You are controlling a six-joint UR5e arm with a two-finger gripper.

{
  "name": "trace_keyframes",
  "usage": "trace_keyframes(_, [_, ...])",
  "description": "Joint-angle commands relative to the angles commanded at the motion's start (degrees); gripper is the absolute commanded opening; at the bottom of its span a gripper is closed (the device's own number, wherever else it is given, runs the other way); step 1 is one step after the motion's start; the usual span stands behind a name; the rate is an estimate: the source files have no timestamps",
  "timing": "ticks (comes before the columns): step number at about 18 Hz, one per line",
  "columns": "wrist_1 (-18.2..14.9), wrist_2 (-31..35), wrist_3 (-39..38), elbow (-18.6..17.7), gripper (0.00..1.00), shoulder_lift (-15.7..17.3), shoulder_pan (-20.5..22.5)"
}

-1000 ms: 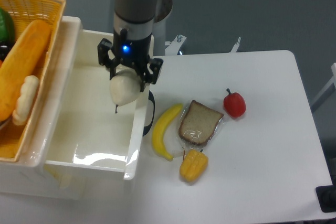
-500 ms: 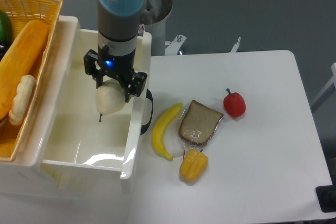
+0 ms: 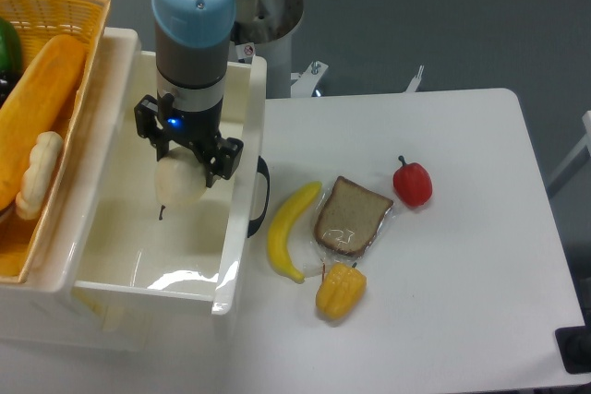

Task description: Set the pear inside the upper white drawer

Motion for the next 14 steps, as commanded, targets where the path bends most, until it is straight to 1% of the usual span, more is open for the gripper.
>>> trace_keyframes(6, [-0.1, 0.1, -0.2, 0.4, 1.00, 0.4, 0.2])
trace_keyframes(8, [0.2, 0.1, -0.3, 1.2, 1.00, 0.7, 0.8])
trace_keyframes(9, [0.4, 0.1, -0.6, 1.9, 1.00, 0.9, 1.3])
trace_keyframes(11, [1.0, 0.1, -0.5, 2.5, 1.00, 2.0, 3.7])
trace_keyframes(14, [3.5, 0.2, -0.6, 2.5, 1.00, 3.2, 6.1])
